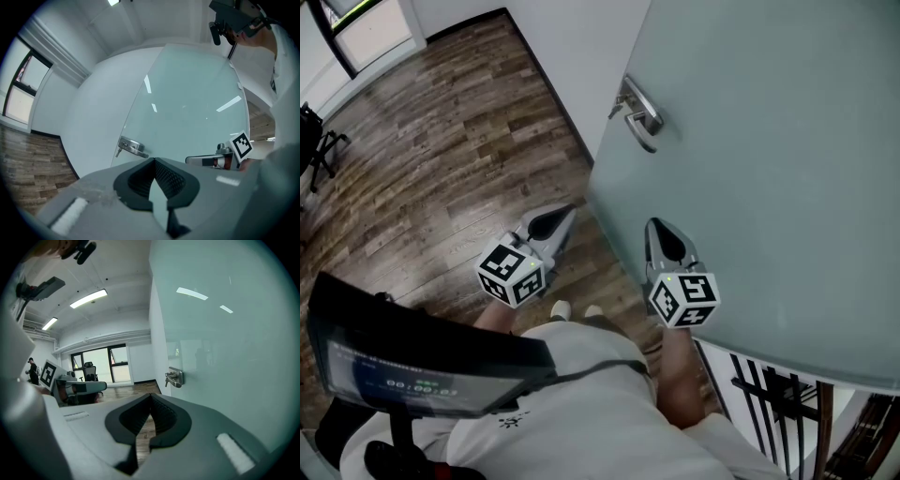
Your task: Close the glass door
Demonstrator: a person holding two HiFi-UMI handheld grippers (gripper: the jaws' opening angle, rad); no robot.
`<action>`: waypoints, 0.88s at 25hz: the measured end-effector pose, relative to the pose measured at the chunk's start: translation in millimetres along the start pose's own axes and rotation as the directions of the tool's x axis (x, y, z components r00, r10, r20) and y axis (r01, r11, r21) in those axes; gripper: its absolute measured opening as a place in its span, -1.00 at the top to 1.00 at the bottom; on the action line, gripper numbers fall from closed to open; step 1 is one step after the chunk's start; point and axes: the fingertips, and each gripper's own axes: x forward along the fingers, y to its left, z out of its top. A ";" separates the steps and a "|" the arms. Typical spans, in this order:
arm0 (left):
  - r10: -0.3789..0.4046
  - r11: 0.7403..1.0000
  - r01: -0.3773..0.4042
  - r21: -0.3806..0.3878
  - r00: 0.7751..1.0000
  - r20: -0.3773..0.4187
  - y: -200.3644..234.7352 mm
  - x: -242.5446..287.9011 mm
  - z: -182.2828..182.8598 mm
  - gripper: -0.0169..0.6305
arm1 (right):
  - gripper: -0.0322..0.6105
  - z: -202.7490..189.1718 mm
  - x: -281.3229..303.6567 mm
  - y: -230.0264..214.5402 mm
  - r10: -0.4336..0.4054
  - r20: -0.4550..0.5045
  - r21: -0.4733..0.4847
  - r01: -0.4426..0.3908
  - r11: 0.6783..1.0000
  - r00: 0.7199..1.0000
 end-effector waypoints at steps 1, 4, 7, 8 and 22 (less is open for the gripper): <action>0.002 1.000 -0.002 -0.001 1.000 0.001 1.0 2.1 0.0 0.94 | 0.87 0.5 4.0 -3.5 0.001 -0.002 -0.006 -0.001 1.000 1.000; 0.005 1.000 -0.005 0.004 1.000 0.013 -0.3 8.3 3.9 0.94 | 0.87 4.6 17.1 -17.0 0.001 -0.001 -0.044 -0.001 0.999 1.000; 0.022 1.000 -0.022 0.006 0.999 0.038 -2.6 11.8 11.6 0.94 | 0.87 17.6 32.1 -26.9 0.012 0.016 -0.119 -0.010 0.993 1.000; 0.030 1.000 -0.030 0.006 0.999 0.044 -3.4 13.7 13.3 0.94 | 0.87 22.0 38.1 -30.4 0.017 0.022 -0.142 -0.013 0.990 1.000; 0.111 0.993 -0.112 0.030 0.993 0.030 -5.9 64.1 10.8 0.94 | 0.83 34.5 121.4 -79.8 0.015 -0.043 -0.316 -0.028 0.948 0.999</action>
